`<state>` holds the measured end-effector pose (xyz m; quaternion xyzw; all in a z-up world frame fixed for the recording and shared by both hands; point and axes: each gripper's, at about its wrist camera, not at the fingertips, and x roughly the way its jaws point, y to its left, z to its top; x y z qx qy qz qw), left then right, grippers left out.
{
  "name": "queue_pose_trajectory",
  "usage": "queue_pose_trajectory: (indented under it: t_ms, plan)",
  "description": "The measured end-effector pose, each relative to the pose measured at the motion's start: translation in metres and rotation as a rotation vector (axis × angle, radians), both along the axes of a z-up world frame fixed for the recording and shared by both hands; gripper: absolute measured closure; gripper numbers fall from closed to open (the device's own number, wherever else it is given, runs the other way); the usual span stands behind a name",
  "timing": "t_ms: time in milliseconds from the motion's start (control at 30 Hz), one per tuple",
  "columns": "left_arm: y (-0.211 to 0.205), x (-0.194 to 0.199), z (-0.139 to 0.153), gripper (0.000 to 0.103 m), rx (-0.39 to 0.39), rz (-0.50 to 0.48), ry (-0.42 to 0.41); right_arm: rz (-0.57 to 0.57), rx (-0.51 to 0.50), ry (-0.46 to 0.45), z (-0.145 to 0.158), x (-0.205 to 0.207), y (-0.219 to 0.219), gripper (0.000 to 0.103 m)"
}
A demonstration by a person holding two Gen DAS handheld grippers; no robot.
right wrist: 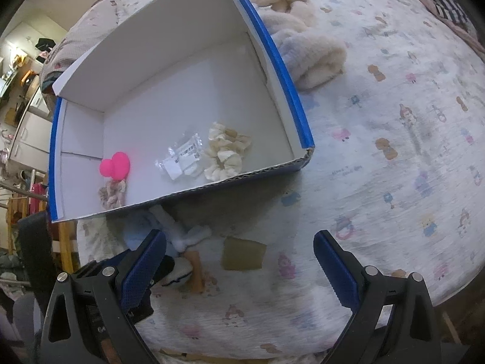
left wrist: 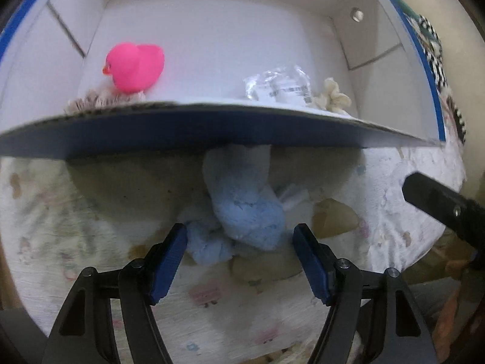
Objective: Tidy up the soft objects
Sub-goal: 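Grasp the light-blue fluffy plush with the left tool while the right tool grasps the beige piece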
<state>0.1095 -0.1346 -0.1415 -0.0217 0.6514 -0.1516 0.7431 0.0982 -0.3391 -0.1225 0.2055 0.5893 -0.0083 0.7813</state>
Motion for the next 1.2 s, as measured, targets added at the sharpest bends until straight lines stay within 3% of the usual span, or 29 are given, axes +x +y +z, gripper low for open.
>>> queue_pose_trajectory:
  t_ms: [67,133,233,333,567,733,800,867,1000,1133,1200]
  plan:
    - [0.005,0.003,-0.007,0.068,-0.026,0.027,0.012,-0.002,-0.002,0.004,-0.003,0.002,0.0,0.0]
    - [0.009,0.006,-0.01,0.085,-0.042,0.035,0.027,-0.003,0.001,0.006,-0.004,0.004,0.001,0.0]
    - [0.014,0.011,-0.008,0.097,-0.091,0.04,0.045,0.006,-0.003,0.007,-0.006,0.007,0.005,0.0]
    - [0.023,0.01,0.004,0.098,-0.128,0.044,0.04,0.017,-0.011,0.006,-0.005,0.007,0.008,0.0]
    - [0.054,-0.006,0.033,0.098,-0.11,0.058,-0.024,0.008,0.011,0.013,-0.008,0.005,0.005,0.0]
    - [0.084,-0.017,0.057,0.098,0.001,0.084,-0.119,0.022,0.069,0.082,-0.026,0.005,0.007,0.0]
    - [0.089,-0.016,0.055,0.098,0.033,0.097,-0.12,0.036,0.073,0.093,-0.033,0.006,0.011,0.0]
    - [0.095,-0.012,0.049,0.098,0.029,0.126,-0.095,0.039,0.069,0.104,-0.04,0.008,0.012,0.021]
    - [0.094,-0.009,0.044,0.098,0.055,0.143,-0.101,0.067,0.048,0.162,-0.059,0.014,0.019,0.032]
    - [0.092,-0.01,0.044,0.098,0.056,0.131,-0.109,0.102,0.015,0.205,-0.077,0.016,0.026,0.066]
    - [0.09,-0.011,0.044,0.098,0.061,0.123,-0.114,0.119,0.003,0.192,-0.074,0.016,0.028,0.078]
